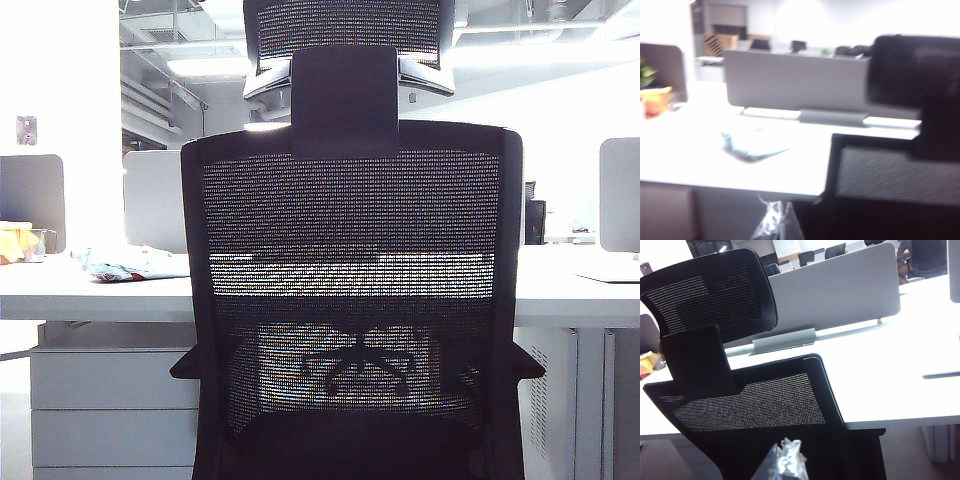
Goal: Push the black chair under the table.
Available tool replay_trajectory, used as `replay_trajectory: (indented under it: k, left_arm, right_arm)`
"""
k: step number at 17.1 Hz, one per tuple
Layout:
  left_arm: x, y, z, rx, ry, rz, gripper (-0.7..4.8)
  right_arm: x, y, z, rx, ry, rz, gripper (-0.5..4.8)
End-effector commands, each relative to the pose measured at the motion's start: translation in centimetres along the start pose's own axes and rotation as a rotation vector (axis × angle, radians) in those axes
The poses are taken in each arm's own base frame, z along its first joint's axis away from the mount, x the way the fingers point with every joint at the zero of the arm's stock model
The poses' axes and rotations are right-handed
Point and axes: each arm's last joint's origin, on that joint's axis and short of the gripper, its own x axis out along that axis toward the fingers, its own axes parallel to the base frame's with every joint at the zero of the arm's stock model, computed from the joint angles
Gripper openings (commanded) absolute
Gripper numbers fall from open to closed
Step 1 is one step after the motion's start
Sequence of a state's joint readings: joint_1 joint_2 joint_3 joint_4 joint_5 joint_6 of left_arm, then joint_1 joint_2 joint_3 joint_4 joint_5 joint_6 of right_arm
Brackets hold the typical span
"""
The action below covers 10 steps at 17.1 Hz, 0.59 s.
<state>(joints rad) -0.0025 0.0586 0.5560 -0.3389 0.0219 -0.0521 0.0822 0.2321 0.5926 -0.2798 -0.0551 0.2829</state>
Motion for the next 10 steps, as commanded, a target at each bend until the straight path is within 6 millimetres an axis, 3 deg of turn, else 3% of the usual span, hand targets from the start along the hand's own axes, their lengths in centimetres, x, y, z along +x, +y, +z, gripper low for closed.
replay_trajectory:
  k: [1,10]
  left_arm:
    - [0.7,0.3,-2.8,-0.005,0.066,0.029,-0.05]
    - [3.1,0.8,-9.9,-0.035,0.137,0.027,-0.05]
  right_arm:
    - [-0.1,0.1,0.2,-0.004,-0.016,0.004,0.00]
    - [-0.1,0.1,0.2,-0.004,-0.016,0.004,0.00]
